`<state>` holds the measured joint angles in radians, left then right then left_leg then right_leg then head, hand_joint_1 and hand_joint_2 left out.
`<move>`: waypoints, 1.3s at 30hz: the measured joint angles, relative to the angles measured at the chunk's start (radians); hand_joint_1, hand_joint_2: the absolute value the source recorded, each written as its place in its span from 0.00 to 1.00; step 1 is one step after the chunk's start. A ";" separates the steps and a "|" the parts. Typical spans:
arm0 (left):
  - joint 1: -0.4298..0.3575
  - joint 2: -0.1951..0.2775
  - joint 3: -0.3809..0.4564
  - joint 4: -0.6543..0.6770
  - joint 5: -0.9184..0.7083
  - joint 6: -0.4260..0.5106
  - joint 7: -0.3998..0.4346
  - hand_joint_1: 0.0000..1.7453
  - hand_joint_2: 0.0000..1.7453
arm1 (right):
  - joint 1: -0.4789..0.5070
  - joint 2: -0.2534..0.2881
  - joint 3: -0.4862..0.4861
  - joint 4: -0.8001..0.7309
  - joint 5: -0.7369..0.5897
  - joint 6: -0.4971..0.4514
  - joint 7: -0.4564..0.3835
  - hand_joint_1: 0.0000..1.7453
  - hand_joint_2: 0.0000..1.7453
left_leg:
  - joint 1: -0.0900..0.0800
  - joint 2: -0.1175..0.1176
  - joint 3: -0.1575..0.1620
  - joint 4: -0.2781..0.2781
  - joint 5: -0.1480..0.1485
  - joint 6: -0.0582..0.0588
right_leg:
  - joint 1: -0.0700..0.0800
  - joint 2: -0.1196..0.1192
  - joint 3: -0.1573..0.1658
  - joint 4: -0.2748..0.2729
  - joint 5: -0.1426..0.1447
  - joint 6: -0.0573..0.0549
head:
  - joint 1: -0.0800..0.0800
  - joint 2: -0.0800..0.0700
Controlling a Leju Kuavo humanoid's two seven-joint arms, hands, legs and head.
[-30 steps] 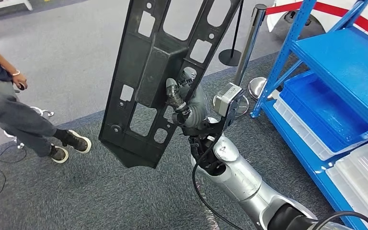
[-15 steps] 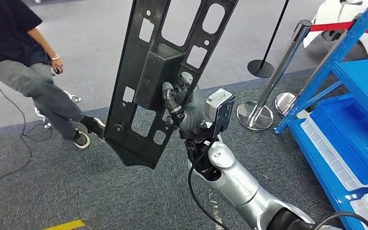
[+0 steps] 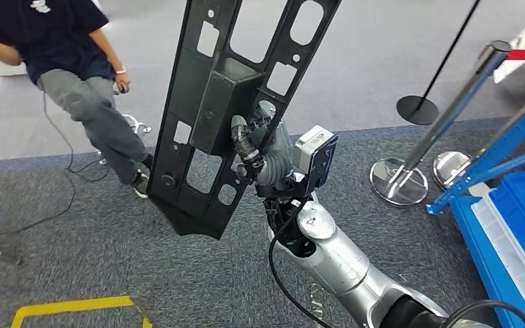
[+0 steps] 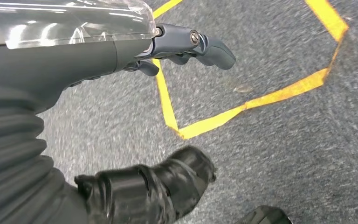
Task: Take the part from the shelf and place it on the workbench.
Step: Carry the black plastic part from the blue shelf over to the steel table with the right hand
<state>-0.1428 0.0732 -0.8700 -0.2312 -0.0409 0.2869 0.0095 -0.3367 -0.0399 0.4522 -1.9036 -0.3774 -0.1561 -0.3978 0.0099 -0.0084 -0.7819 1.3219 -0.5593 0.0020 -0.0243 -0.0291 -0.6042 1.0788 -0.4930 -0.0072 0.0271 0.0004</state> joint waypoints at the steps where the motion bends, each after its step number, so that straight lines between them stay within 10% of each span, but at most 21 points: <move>1: 0.001 0.000 -0.001 0.000 0.003 0.000 -0.002 0.00 1.00 | -0.001 0.003 0.001 0.002 0.001 -0.001 -0.001 1.00 1.00 | -0.002 0.001 -0.003 -0.005 0.015 0.005 | 0.003 -0.013 0.002 0.000 -0.003 -0.002 | 0.000 0.000; 6: 0.002 0.011 -0.001 0.000 0.028 0.011 -0.015 0.00 1.00 | -0.012 0.020 0.008 0.016 0.003 -0.010 -0.011 1.00 1.00 | -0.050 0.075 0.124 -0.271 0.133 0.051 | 0.010 -0.070 0.031 -0.019 -0.017 0.002 | 0.000 0.000; 9: 0.008 0.020 -0.001 0.001 0.040 0.015 -0.019 0.00 1.00 | -0.014 0.022 0.010 0.025 -0.001 -0.016 -0.013 1.00 1.00 | -0.054 0.051 0.145 -0.309 0.139 0.060 | 0.010 -0.091 0.047 -0.038 -0.020 0.012 | 0.001 0.000; 11: 0.015 0.022 -0.001 0.002 0.043 0.015 -0.019 0.00 1.00 | -0.014 0.024 0.011 0.029 -0.008 -0.018 -0.016 1.00 1.00 | -0.045 0.028 0.168 -0.337 0.148 0.064 | 0.009 -0.046 0.035 -0.005 -0.040 0.017 | 0.001 0.000; 14: 0.012 0.020 -0.001 0.002 0.039 0.017 -0.017 0.00 1.00 | -0.010 0.023 0.011 0.033 -0.017 -0.019 -0.021 1.00 1.00 | -0.038 -0.009 0.179 -0.343 0.146 0.073 | 0.005 0.022 -0.065 0.166 -0.099 0.024 | 0.003 0.000; 16: 0.012 0.019 -0.001 0.002 0.036 0.016 -0.016 0.00 1.00 | -0.006 0.023 0.011 0.038 -0.018 -0.019 -0.021 1.00 1.00 | -0.034 -0.040 0.180 -0.331 0.136 0.069 | 0.001 0.028 -0.111 0.213 -0.085 0.034 | 0.003 0.000; 19: 0.014 0.019 -0.001 0.002 0.039 0.012 -0.017 0.00 1.00 | -0.004 0.023 0.011 0.040 -0.019 -0.018 -0.021 1.00 1.00 | -0.020 -0.085 0.175 -0.288 0.106 0.049 | -0.012 0.057 -0.069 0.076 0.010 0.053 | 0.004 0.000; 22: 0.015 0.021 -0.001 0.002 0.049 0.013 -0.024 0.00 1.00 | 0.003 0.023 0.012 0.036 -0.021 -0.017 -0.021 1.00 1.00 | -0.013 -0.122 0.154 -0.252 0.084 0.029 | -0.013 0.098 -0.038 0.021 0.013 0.040 | 0.005 0.000; 24: 0.025 0.022 -0.001 0.002 0.058 0.016 -0.031 0.00 1.00 | 0.007 0.023 0.012 0.034 -0.024 -0.015 -0.021 1.00 1.00 | -0.009 -0.132 0.147 -0.251 0.082 0.022 | -0.011 0.079 -0.032 0.016 0.010 0.022 | 0.005 0.000; 28: 0.030 0.020 0.002 0.002 0.068 0.021 -0.040 0.00 1.00 | 0.009 0.024 0.012 0.029 -0.029 -0.014 -0.021 1.00 1.00 | -0.011 -0.025 0.079 -0.119 0.022 0.007 | -0.007 0.033 -0.008 0.001 0.004 0.004 | -0.001 0.000; 31: 0.031 0.020 0.005 0.002 0.076 0.020 -0.040 0.00 1.00 | 0.013 0.023 0.012 0.029 -0.029 -0.014 -0.020 1.00 1.00 | -0.008 0.000 0.008 -0.013 0.004 0.008 | 0.002 -0.005 0.004 -0.001 -0.007 -0.002 | -0.002 0.000; 35: 0.034 0.018 0.012 0.002 0.091 0.010 -0.030 0.00 1.00 | 0.014 0.023 0.012 0.019 -0.015 -0.015 0.000 1.00 1.00 | -0.027 0.051 0.098 -0.214 0.120 0.031 | 0.010 -0.050 0.031 -0.008 -0.026 -0.001 | -0.002 0.000; 39: 0.031 0.019 0.013 0.002 0.066 -0.002 -0.012 0.00 1.00 | 0.016 0.022 0.012 0.001 0.002 -0.021 0.026 1.00 1.00 | -0.048 0.064 0.134 -0.281 0.127 0.048 | 0.014 -0.090 0.052 -0.030 -0.034 0.014 | -0.001 0.000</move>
<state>-0.1116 0.0917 -0.8571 -0.2287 0.0249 0.2850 -0.0020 -0.3208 -0.0182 0.4639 -1.9027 -0.3756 -0.1772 -0.3716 -0.0382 0.0552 -0.6477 1.0404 -0.4327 0.0505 -0.0098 -0.1195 -0.5518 1.0485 -0.5271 0.0072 0.0257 0.0004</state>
